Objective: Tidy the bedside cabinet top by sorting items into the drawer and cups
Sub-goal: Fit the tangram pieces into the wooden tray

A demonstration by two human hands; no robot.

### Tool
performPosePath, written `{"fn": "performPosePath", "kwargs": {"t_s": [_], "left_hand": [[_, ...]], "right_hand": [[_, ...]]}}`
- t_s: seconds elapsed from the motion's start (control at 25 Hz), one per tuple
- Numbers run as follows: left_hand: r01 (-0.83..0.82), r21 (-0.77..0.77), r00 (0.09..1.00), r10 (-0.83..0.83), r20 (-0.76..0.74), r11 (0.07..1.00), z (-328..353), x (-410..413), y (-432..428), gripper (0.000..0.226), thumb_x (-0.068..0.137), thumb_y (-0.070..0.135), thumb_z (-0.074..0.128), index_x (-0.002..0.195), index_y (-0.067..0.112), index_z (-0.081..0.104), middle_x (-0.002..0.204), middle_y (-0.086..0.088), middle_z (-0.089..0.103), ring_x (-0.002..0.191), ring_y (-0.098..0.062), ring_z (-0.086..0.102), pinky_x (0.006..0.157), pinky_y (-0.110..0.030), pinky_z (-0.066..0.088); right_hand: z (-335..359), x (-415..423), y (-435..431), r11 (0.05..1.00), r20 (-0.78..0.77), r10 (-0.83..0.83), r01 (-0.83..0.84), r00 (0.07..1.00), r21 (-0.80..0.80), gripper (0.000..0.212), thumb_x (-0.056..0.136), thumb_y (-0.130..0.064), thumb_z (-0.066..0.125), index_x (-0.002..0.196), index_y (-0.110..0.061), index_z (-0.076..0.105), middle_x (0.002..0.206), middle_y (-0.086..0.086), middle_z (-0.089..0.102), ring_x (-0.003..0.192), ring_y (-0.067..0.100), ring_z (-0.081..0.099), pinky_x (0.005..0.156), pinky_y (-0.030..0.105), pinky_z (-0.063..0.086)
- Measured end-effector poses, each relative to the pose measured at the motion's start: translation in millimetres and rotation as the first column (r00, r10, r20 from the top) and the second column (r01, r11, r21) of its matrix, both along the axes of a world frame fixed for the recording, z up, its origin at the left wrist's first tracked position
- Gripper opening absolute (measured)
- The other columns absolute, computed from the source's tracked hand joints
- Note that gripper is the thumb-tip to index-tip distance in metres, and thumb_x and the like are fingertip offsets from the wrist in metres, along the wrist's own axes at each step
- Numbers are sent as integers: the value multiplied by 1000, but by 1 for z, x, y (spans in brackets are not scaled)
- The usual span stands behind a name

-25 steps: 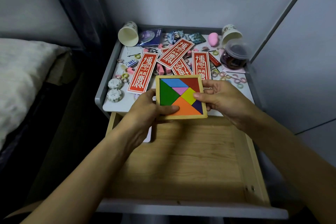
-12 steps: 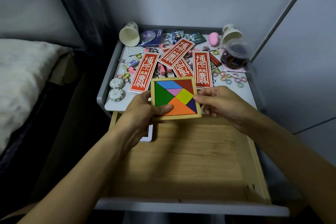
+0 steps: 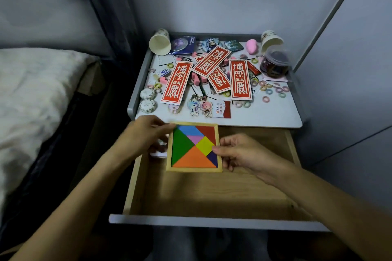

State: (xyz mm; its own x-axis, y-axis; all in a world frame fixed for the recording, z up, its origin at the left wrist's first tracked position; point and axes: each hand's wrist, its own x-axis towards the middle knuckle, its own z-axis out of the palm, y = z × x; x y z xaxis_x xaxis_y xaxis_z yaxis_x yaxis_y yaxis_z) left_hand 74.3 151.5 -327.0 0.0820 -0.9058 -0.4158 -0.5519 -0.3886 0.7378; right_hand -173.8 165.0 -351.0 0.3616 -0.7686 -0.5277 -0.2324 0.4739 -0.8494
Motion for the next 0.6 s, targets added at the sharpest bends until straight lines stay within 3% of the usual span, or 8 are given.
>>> {"fn": "performPosePath", "kwargs": {"t_s": [0.04, 0.08, 0.12, 0.24, 0.36, 0.6], "left_hand": [[2, -47, 948, 13, 318, 999, -8, 12, 0, 37, 87, 53, 63, 99, 18, 64, 88, -5, 71, 74, -25, 70, 66, -39, 57], [27, -69, 818, 18, 575, 997, -16, 20, 1, 41, 88, 57, 59, 100, 17, 63, 93, -7, 69, 81, -27, 68, 69, -37, 53], [48, -41, 699, -4, 715, 998, -23, 23, 3, 42, 91, 54, 55, 103, 15, 62, 101, -10, 67, 90, -30, 65, 69, -35, 48], [93, 70, 594, -112, 797, 993, -51, 21, 7, 32, 101, 37, 42, 111, 11, 58, 112, -14, 62, 102, -35, 61, 71, -36, 41], [237, 100, 509, -211, 834, 966, -77, 29, 7, 24, 99, 23, 40, 111, 15, 60, 104, -8, 63, 93, -30, 63, 63, -35, 39], [294, 84, 528, -235, 816, 952, -87, 37, -1, 20, 94, 15, 44, 106, 13, 61, 104, -9, 64, 97, -31, 61, 66, -35, 39]], "right_hand": [[-8, 4, 9, 999, -9, 25, -25, 1000, 46, 13, 93, -13, 62, 96, -1, 65, 71, 8, 64, 52, 7, 55, 47, 18, 44], [-19, 8, 16, 994, -28, 51, -49, 998, 94, 13, 94, -13, 62, 96, -1, 64, 72, 8, 64, 53, 7, 55, 48, 18, 45], [-29, 13, 22, 988, -49, 77, -69, 996, 141, 12, 94, -14, 61, 96, -2, 64, 74, 9, 65, 54, 8, 56, 49, 18, 46], [-64, 34, 31, 972, -102, 114, -89, 988, 216, 7, 94, -13, 61, 90, -7, 60, 73, 8, 63, 54, 9, 55, 50, 17, 47], [-90, 56, 34, 973, -171, 105, -66, 980, 220, 2, 95, -8, 59, 95, -8, 57, 70, 7, 59, 50, 8, 52, 46, 17, 45], [-108, 72, 25, 971, -238, 137, -83, 962, 224, 4, 98, -9, 54, 102, -8, 53, 67, 6, 59, 47, 7, 56, 49, 18, 49]]}}
